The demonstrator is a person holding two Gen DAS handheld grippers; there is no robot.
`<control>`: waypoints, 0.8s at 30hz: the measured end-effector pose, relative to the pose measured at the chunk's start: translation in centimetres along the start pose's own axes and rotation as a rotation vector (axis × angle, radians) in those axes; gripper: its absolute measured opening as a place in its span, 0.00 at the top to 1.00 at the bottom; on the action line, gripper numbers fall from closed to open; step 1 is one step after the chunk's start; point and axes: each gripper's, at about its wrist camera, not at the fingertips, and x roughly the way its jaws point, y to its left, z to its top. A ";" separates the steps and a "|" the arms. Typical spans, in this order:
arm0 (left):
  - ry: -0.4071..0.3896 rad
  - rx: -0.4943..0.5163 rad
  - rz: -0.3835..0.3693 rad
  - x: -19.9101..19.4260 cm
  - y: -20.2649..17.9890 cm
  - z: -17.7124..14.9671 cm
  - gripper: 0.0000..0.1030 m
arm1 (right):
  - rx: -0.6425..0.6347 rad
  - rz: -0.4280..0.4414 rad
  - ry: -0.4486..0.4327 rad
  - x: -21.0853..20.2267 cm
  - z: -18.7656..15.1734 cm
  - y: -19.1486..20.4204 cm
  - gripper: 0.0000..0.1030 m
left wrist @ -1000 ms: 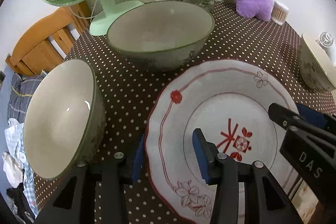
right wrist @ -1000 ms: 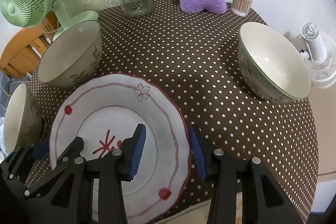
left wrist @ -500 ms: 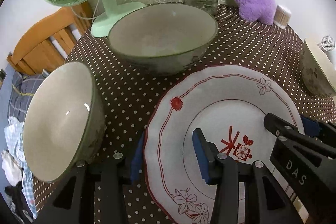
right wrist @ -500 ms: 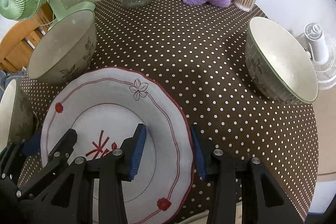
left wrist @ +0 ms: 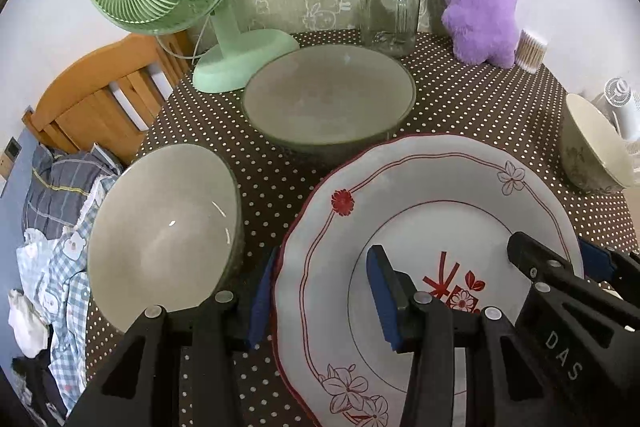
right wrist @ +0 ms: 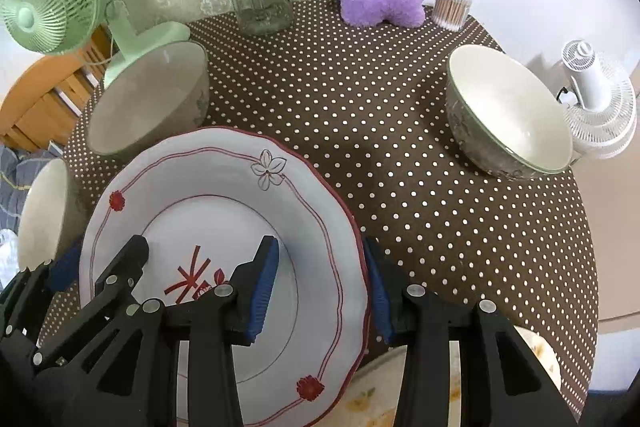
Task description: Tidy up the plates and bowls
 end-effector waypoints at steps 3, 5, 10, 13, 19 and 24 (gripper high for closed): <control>-0.003 -0.004 -0.009 -0.8 0.4 -0.1 0.56 | -0.001 -0.007 -0.010 -1.0 -0.2 0.2 0.55; -0.007 -0.005 -0.016 -1.4 0.7 0.0 0.56 | -0.001 -0.015 -0.021 -1.9 -0.4 0.3 0.55; -0.027 -0.001 -0.038 -3.3 1.2 0.0 0.56 | 0.007 -0.030 -0.040 -3.8 -0.8 0.6 0.55; -0.042 0.006 -0.053 -4.4 1.6 -0.2 0.56 | 0.019 -0.042 -0.053 -5.2 -1.3 0.8 0.55; -0.079 0.041 -0.078 -6.6 2.4 -1.0 0.56 | 0.049 -0.073 -0.077 -8.0 -2.5 1.6 0.55; -0.089 0.073 -0.103 -7.8 2.8 -1.8 0.56 | 0.083 -0.098 -0.096 -9.6 -3.8 2.0 0.55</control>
